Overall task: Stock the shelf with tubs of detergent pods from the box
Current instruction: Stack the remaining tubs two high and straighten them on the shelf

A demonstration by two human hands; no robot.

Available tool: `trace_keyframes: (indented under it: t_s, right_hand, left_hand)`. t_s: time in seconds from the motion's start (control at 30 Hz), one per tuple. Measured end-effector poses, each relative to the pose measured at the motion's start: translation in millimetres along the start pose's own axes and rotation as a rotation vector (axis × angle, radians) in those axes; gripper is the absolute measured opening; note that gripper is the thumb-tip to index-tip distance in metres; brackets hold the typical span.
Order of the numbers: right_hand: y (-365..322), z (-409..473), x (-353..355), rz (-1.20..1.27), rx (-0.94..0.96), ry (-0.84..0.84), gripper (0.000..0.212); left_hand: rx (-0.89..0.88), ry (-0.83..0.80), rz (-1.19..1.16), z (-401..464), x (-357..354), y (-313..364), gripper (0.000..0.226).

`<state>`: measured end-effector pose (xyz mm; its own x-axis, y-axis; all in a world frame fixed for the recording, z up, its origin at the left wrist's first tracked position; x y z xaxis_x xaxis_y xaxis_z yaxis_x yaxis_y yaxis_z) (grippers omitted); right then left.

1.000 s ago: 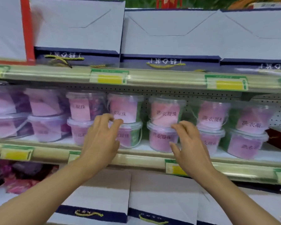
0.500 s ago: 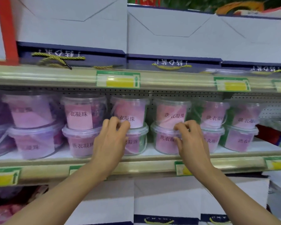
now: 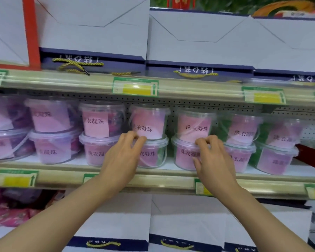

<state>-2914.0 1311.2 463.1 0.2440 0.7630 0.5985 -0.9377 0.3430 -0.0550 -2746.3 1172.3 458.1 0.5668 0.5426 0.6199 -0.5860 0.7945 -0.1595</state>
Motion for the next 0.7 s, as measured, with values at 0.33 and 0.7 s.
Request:
trace_keyframes:
  t_s: [0.33,0.7]
  right_hand:
    - [-63,-12,1,0.098,0.165,-0.04,0.051]
    - [-152,14,-18,0.253,0.322,0.037,0.041]
  left_hand:
    - [0.013,-0.121,0.093,-72,36,-35,0.082]
    - [0.13,-0.046,0.161,-87,66,-131,0.067]
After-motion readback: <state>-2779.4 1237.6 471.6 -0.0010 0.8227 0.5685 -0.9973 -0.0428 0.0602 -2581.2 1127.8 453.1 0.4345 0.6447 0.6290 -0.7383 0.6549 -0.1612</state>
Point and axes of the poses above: each hand's wrist, its own z-axis towards the middle knuckle, its own x-axis out of the back of the hand, y = z × x, the point moved 5 cm from there along z, towards the middle knuckle, and after that the axes turned 4 degrees about z, right-handed, at the moved point
